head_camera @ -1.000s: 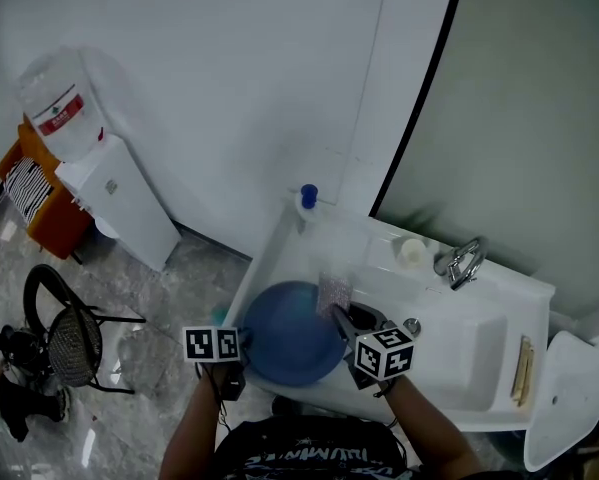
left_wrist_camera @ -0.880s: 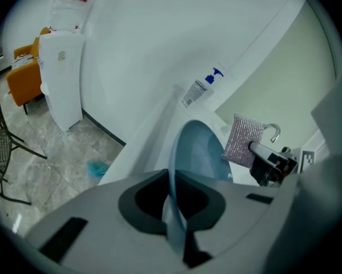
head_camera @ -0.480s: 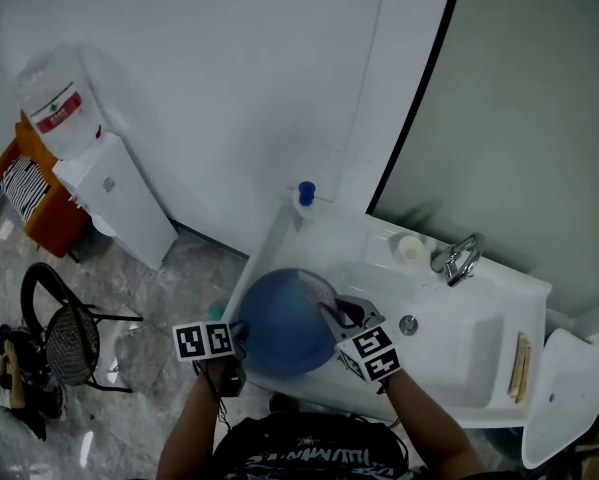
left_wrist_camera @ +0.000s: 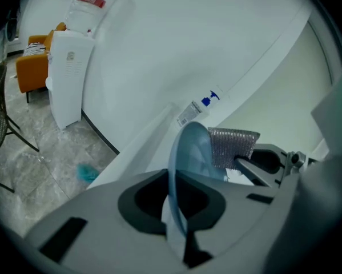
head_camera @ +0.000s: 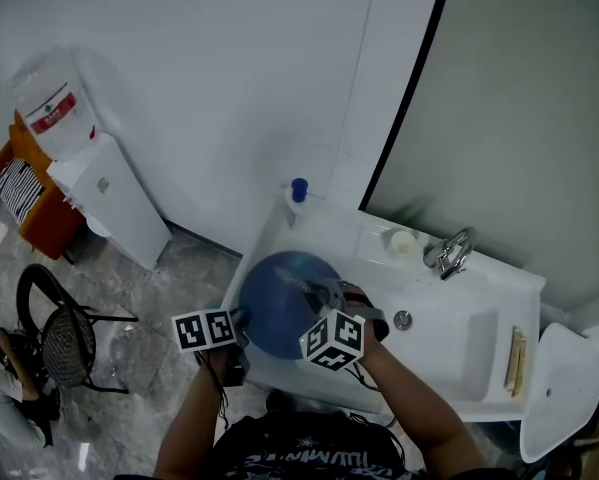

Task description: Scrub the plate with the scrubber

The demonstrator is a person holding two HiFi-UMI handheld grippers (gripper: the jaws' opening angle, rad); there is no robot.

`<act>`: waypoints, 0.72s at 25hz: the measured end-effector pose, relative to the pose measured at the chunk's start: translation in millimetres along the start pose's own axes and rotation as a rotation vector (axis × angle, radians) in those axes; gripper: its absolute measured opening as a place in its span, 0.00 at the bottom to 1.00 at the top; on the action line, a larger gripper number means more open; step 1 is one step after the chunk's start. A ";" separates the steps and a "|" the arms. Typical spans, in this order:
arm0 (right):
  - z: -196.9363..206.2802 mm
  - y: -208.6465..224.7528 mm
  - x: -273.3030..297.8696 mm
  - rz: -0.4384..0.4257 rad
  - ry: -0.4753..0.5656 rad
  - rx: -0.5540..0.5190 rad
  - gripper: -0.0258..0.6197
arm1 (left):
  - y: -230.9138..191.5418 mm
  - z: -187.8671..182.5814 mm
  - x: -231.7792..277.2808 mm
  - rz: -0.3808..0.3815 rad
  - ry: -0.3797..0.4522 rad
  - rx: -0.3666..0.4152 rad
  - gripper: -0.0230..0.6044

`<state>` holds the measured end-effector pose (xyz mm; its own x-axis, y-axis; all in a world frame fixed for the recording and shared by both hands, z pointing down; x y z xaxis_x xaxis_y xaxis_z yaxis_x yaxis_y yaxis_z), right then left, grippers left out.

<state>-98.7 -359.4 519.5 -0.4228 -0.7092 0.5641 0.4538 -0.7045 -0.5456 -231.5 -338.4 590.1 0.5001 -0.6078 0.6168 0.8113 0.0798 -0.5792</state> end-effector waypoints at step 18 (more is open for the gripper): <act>-4.2 -33.1 7.5 0.143 -0.109 -0.535 0.16 | 35.7 6.1 -11.7 0.068 0.052 -0.015 0.08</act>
<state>-120.2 -341.5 539.2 -0.2899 -0.8117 0.5071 0.0274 -0.5367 -0.8433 -206.6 -323.6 565.4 0.5374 -0.6416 0.5473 0.7710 0.1107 -0.6272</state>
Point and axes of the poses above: the fingertips, and each gripper's own axes: x forward along the fingers, y to its right, z out of its underside, the point moved 1 cm from there along -x, backward along the fingers, and after that the axes turned 5 degrees about y, right-handed, at the moved point
